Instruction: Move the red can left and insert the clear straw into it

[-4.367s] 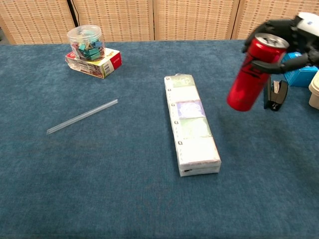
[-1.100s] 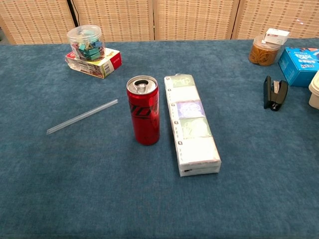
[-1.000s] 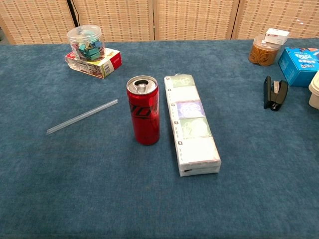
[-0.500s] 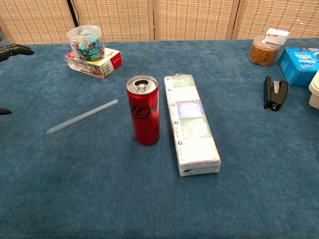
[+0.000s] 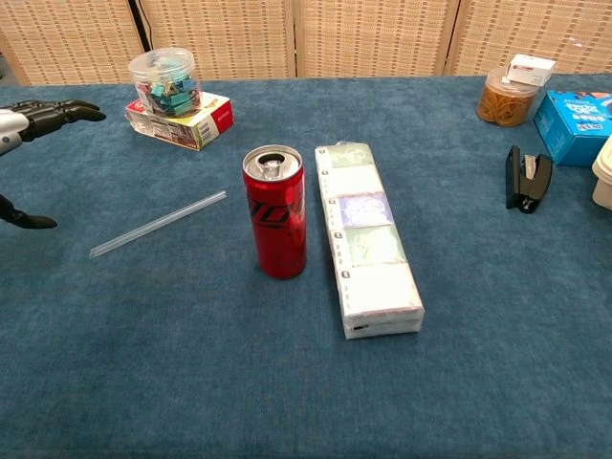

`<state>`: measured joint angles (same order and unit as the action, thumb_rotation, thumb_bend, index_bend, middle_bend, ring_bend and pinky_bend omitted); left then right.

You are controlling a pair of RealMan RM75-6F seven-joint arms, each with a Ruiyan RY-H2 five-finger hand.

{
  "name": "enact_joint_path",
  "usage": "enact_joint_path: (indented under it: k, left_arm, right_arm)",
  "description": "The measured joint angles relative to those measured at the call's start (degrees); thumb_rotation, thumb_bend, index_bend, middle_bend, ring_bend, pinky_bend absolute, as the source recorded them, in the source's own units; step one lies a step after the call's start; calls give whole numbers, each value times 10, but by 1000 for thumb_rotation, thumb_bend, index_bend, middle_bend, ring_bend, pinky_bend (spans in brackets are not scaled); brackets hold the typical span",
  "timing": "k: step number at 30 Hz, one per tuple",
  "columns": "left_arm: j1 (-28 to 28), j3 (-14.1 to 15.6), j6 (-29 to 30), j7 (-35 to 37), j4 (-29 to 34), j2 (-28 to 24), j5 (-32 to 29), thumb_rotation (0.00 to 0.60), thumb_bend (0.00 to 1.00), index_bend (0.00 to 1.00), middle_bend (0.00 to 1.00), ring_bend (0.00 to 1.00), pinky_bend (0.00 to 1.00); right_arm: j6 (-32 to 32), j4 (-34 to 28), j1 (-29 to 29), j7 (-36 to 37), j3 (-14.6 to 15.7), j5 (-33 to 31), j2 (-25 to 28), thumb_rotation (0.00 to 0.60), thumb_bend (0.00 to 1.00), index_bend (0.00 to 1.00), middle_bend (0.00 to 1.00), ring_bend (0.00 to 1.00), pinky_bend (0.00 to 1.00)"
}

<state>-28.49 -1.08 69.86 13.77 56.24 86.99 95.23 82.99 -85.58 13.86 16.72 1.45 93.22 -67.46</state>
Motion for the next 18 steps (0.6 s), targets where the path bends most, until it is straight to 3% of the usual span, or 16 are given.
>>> enact_joint_path:
  k: [9,13,18]
  left_arm:
    - [-3,-9,-23,45,5,14,-38,600,93,0,0,0,0]
    - [-9,-23,-43,51,50,9,-68,600,93,1,0,0,0]
    - [-17,-46,-85,6,124,-5,-128,600,92,16,0,0,0]
  right_arm:
    - [-3,0,-2,0,-3,3,-2,600,72,0,0,0,0]
    - [-3,-1,-2,-3,-4,7,-3,600,73,0,0,0,0]
    - [-5,0,-3,-3,-5,7,-3,600,73,0,0,0,0]
